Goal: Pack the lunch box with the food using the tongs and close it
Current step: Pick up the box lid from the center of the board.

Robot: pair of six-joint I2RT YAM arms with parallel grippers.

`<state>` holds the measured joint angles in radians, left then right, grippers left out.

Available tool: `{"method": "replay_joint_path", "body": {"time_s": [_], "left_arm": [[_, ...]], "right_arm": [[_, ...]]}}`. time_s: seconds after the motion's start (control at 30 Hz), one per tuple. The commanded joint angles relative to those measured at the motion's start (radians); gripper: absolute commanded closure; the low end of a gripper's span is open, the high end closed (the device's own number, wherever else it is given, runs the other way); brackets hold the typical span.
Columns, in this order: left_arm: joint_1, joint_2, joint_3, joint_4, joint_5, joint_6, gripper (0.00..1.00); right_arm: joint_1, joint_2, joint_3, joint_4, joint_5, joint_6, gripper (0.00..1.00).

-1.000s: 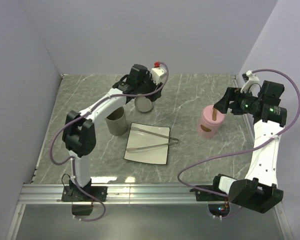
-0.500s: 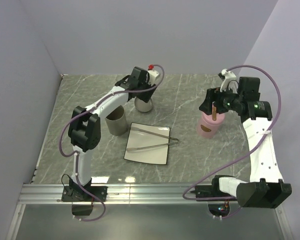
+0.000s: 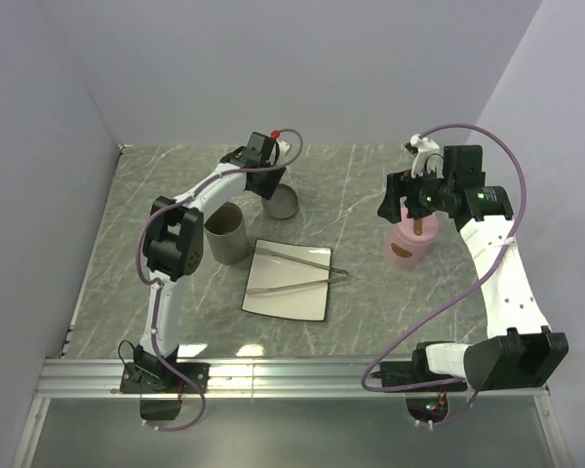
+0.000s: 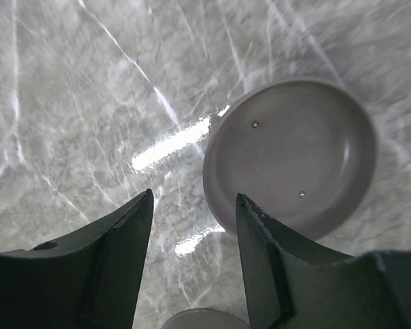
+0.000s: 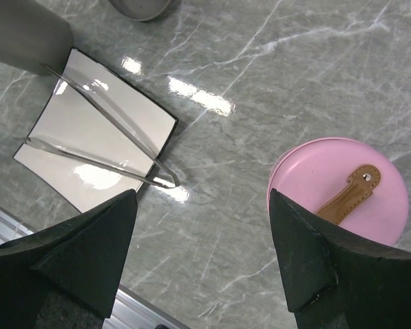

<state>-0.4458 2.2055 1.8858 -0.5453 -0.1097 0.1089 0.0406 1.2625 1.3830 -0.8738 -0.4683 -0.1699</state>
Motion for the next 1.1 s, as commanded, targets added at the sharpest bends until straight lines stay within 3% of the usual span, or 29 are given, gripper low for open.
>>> {"method": "replay_joint_path", "body": {"time_s": [0.0,0.4,0.53,0.63,0.9,1.07], "left_arm": [[0.005,0.016,0.067,-0.012,0.027,-0.02,0.44],[0.015,0.086,0.113,-0.004,0.087,-0.029,0.62],[0.024,0.1,0.127,0.004,0.1,-0.037,0.82],[0.028,0.106,0.137,0.001,0.102,-0.043,0.89],[0.051,0.105,0.145,-0.002,0.156,-0.058,1.0],[0.093,0.054,0.164,-0.01,0.332,-0.115,1.0]], "right_arm": [[0.002,-0.002,0.031,0.041,0.002,-0.003,0.16],[0.002,0.028,0.062,0.038,-0.064,0.013,0.16],[0.002,0.031,0.073,0.042,-0.078,0.02,0.16],[0.001,0.031,0.074,0.045,-0.084,0.024,0.16],[0.002,0.035,0.083,0.05,-0.121,0.035,0.16],[0.002,0.028,0.085,0.065,-0.139,0.041,0.16]]}}
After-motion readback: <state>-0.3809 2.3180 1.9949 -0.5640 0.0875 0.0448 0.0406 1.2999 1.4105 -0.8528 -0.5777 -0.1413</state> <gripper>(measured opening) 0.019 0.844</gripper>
